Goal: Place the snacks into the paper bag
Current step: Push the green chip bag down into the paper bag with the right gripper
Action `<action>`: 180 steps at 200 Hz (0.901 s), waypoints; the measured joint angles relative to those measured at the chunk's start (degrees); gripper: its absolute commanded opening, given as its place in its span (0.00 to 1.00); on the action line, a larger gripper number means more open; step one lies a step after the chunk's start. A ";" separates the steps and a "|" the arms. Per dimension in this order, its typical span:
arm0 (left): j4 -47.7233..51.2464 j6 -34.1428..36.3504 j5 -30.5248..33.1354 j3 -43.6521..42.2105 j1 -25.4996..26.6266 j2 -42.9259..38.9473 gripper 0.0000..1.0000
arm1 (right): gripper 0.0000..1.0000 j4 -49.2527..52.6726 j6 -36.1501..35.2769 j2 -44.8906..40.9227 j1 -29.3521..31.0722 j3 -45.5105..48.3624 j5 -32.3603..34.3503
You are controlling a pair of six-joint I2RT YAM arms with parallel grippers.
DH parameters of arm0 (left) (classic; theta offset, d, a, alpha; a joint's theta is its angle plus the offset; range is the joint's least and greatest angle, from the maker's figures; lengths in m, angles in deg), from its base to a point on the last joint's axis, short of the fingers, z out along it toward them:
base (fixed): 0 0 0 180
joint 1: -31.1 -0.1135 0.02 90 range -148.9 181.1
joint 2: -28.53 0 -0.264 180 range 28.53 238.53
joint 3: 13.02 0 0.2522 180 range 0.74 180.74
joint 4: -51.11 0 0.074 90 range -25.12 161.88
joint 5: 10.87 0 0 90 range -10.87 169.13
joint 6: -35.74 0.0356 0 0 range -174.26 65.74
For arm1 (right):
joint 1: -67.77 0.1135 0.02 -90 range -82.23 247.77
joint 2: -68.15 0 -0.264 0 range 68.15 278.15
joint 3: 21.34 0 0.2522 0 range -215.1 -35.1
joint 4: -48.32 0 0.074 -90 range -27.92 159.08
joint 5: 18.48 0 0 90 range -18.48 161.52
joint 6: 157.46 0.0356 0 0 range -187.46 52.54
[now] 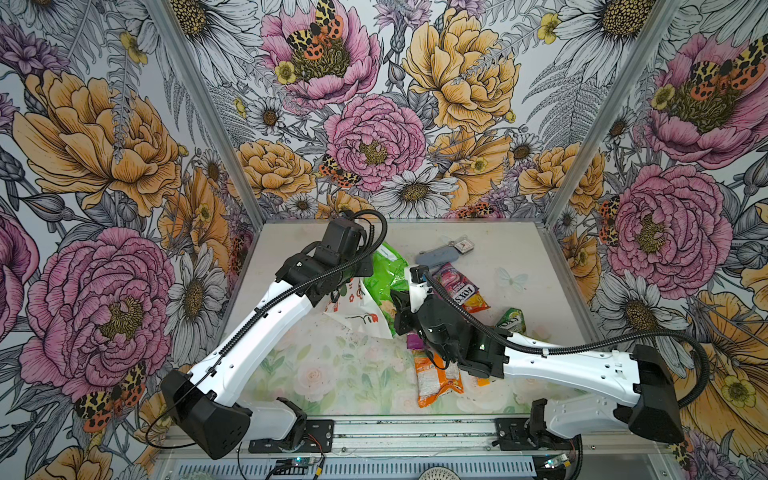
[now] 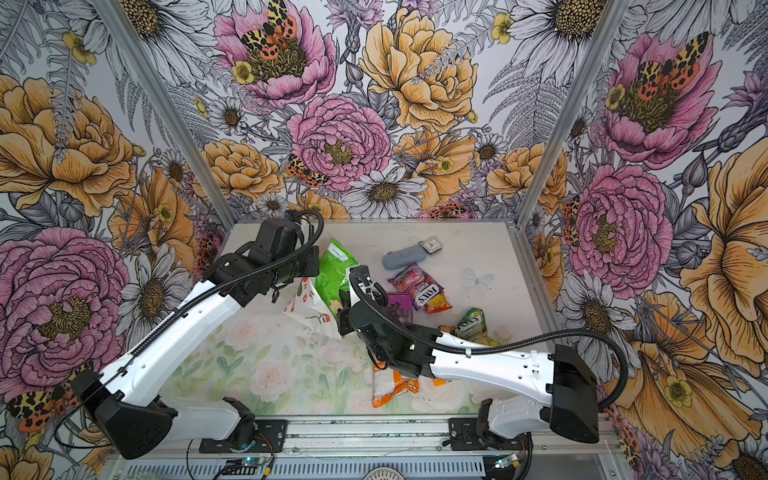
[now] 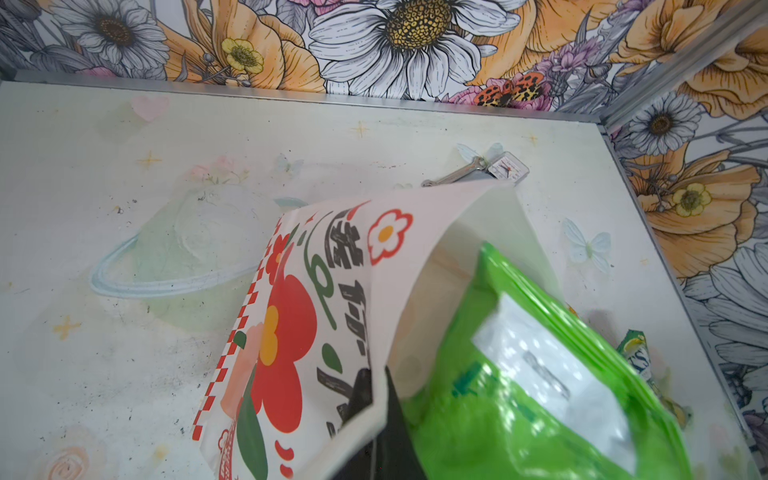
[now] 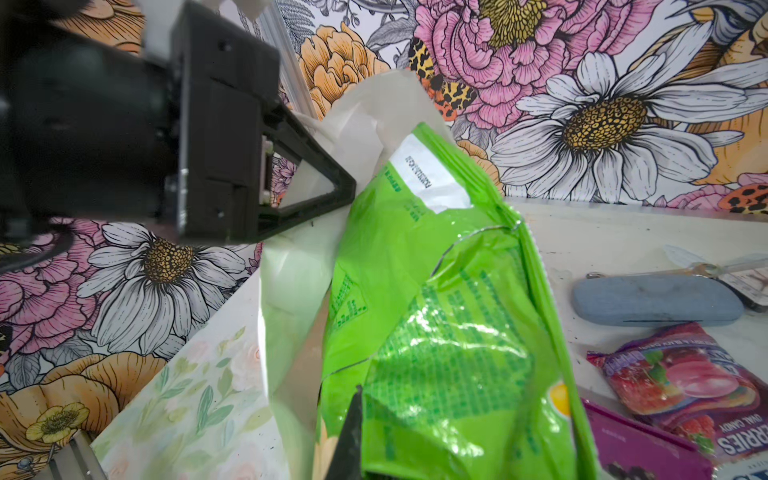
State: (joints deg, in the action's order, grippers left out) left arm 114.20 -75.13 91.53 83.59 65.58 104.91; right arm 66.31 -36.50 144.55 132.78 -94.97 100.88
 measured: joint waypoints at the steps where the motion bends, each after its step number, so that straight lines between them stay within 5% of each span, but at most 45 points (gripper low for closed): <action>1: 0.02 0.17 0.02 0.00 0.15 0.00 0.00 | 0.00 0.11 0.02 0.04 -0.09 -0.04 -0.07; 110: 0.57 7.41 6.71 -1.81 10.10 -2.14 0.00 | 0.00 12.39 17.09 4.83 -8.74 -4.94 0.15; 180: -0.52 4.26 6.12 -2.64 10.40 -2.29 0.00 | 0.00 10.08 18.18 14.73 -9.11 -11.26 -5.22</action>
State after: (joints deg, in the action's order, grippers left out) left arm 113.67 -70.86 97.65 80.95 75.98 102.62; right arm 76.39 -18.32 159.28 123.67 -106.23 95.66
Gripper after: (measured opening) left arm 0.050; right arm 0.089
